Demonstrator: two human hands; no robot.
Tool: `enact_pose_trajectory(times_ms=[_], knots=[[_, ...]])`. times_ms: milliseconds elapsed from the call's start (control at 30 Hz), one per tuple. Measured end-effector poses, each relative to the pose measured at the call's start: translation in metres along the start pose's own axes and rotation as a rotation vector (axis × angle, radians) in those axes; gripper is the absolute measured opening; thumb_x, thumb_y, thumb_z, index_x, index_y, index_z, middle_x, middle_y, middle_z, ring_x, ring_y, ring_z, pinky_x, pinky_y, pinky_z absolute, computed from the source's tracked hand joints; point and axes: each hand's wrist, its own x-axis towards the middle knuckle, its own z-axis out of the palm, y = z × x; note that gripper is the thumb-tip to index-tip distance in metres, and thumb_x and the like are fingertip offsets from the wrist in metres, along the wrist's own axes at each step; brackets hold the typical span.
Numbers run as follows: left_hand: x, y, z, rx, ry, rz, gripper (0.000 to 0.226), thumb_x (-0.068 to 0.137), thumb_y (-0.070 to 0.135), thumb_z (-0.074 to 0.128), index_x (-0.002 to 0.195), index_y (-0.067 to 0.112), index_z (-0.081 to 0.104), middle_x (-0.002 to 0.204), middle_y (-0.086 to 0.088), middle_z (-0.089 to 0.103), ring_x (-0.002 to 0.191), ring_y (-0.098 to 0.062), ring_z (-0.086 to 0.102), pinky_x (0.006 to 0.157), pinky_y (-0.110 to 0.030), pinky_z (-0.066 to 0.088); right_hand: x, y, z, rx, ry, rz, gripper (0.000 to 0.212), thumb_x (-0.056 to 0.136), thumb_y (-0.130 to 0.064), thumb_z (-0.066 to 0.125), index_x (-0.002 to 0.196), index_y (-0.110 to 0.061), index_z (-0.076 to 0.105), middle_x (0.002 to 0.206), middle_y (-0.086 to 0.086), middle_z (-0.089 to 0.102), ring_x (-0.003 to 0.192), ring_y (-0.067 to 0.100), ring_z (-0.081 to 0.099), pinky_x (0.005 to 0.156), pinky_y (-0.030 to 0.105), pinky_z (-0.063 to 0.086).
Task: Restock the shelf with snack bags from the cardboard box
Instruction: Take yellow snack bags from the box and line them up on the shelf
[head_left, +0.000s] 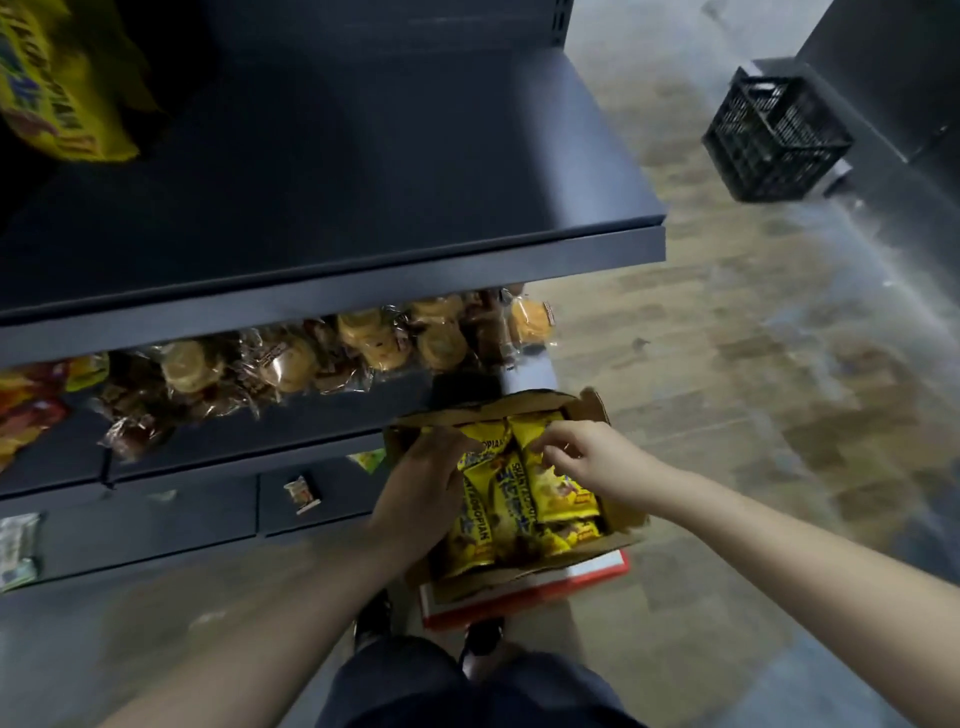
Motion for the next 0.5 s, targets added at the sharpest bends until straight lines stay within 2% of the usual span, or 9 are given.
enact_pose_trajectory(times_ms=[100, 200, 300, 367, 400, 500], knots=[[0.003, -0.014, 0.028, 0.006, -0.135, -0.175, 0.044, 0.090, -0.001, 0.038, 0.126, 0.019, 0.054, 0.133, -0.002, 0.047, 0.124, -0.016, 0.044, 0.093, -0.021, 0.035, 0.010, 0.024, 0.022, 0.016, -0.024, 0.109, 0.022, 0.095, -0.017, 0.046, 0.104, -0.016, 0.066, 0.100, 0.002, 0.069, 0.087, 0.021, 0.067, 0.068, 0.027, 0.047], [0.007, -0.027, 0.051, 0.021, -0.289, -0.316, 0.043, 0.092, 0.004, 0.040, 0.132, 0.017, 0.047, 0.138, -0.007, 0.041, 0.124, -0.022, 0.045, 0.098, -0.028, 0.041, 0.024, 0.041, 0.043, 0.001, -0.024, 0.171, 0.026, 0.092, -0.016, 0.045, 0.105, -0.016, 0.068, 0.107, 0.005, 0.069, 0.098, 0.025, 0.064, 0.080, 0.034, 0.051], [0.015, -0.033, 0.068, -0.007, -0.392, -0.448, 0.041, 0.091, 0.005, 0.041, 0.132, 0.010, 0.045, 0.128, -0.015, 0.051, 0.108, -0.028, 0.059, 0.089, -0.037, 0.051, 0.036, 0.053, 0.062, -0.044, 0.044, 0.255, 0.030, 0.091, -0.021, 0.048, 0.117, -0.012, 0.060, 0.120, 0.011, 0.057, 0.114, 0.031, 0.053, 0.090, 0.042, 0.048], [0.018, -0.037, 0.078, 0.025, -0.394, -0.527, 0.038, 0.091, 0.005, 0.044, 0.130, 0.003, 0.045, 0.124, -0.021, 0.054, 0.112, -0.033, 0.056, 0.091, -0.035, 0.048, 0.044, 0.057, 0.070, -0.102, 0.095, 0.352, 0.040, 0.091, -0.027, 0.052, 0.127, -0.009, 0.048, 0.127, 0.015, 0.047, 0.119, 0.035, 0.043, 0.093, 0.044, 0.045], [0.018, -0.040, 0.083, 0.043, -0.369, -0.573, 0.040, 0.092, 0.006, 0.045, 0.132, 0.000, 0.043, 0.129, -0.022, 0.050, 0.118, -0.035, 0.051, 0.095, -0.035, 0.044, 0.048, 0.058, 0.074, -0.106, 0.112, 0.394, 0.046, 0.090, -0.028, 0.054, 0.130, -0.009, 0.043, 0.130, 0.016, 0.043, 0.121, 0.036, 0.041, 0.094, 0.045, 0.044], [0.022, -0.044, 0.095, 0.018, -0.308, -0.729, 0.056, 0.093, 0.008, 0.045, 0.143, -0.002, 0.023, 0.145, -0.026, 0.029, 0.133, -0.039, 0.033, 0.107, -0.041, 0.031, 0.062, 0.058, 0.087, -0.001, 0.131, 0.513, 0.062, 0.086, -0.030, 0.057, 0.137, -0.006, 0.030, 0.135, 0.018, 0.038, 0.125, 0.038, 0.036, 0.096, 0.047, 0.040]])
